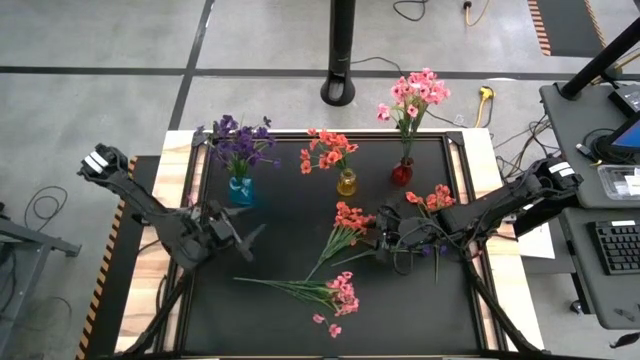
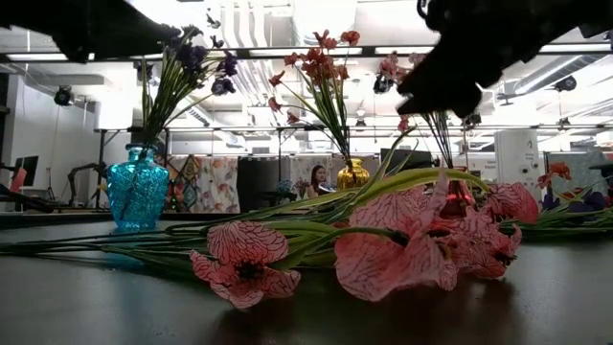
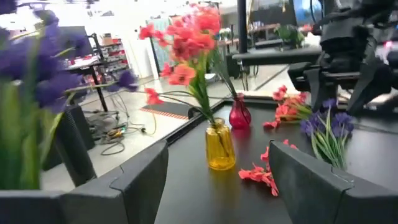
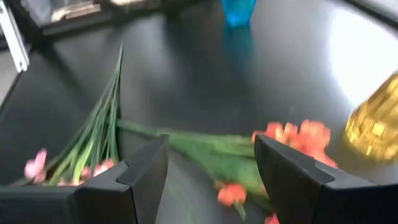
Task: Sort flowers into vase by color
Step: Put the left orange flowers into the yellow flower vase
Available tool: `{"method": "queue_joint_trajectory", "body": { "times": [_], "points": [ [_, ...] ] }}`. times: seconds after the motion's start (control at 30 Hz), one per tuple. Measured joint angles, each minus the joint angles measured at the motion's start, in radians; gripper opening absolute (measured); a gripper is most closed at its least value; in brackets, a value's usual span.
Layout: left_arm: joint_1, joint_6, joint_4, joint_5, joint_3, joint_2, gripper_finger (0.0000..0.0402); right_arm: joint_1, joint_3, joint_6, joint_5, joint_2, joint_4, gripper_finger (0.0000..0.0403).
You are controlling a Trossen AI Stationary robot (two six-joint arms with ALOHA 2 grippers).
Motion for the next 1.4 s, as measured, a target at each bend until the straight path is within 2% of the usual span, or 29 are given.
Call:
{"method": "queue_joint_trajectory", "body": {
  "times": [0.1, 0.27, 0.37, 0.57, 0.73, 0.9, 1.13, 1.23, 1.4],
  "points": [
    [0.001, -0.025, -0.059, 0.003, 0.089, 0.101, 0.0259, 0.0, 0.01, 0.066, -0.074, 0.0, -0.113, 0.0228],
    [0.001, -0.032, -0.096, 0.079, 0.214, 0.255, 0.0259, 0.002, 0.104, 0.174, -0.215, 0.002, -0.441, 0.0228],
    [0.005, -0.059, -0.097, 0.104, 0.268, 0.33, 0.0259, 0.009, 0.15, 0.217, -0.229, 0.003, -0.601, 0.0228],
    [0.035, -0.088, -0.097, 0.231, 0.364, 0.456, 0.0258, 0.019, 0.226, 0.261, -0.235, 0.002, -0.797, 0.0228],
    [0.118, -0.098, -0.096, 0.339, 0.437, 0.547, 0.0258, 0.02, 0.257, 0.263, -0.236, 0.001, -0.838, 0.0228],
    [0.251, -0.145, -0.092, 0.544, 0.503, 0.666, 0.0258, 0.02, 0.264, 0.234, -0.236, 0.001, -0.836, 0.0228],
    [0.369, -0.196, -0.098, 0.721, 0.575, 0.838, 0.0255, 0.02, 0.257, 0.206, -0.236, 0.002, -0.838, 0.0228],
    [0.396, -0.239, -0.143, 0.775, 0.59, 0.871, 0.0243, 0.02, 0.257, 0.196, -0.236, 0.002, -0.838, 0.0228],
    [0.41, -0.368, -0.317, 0.846, 0.599, 0.876, 0.0222, 0.02, 0.256, 0.176, -0.236, 0.002, -0.838, 0.0228]
  ]
}}
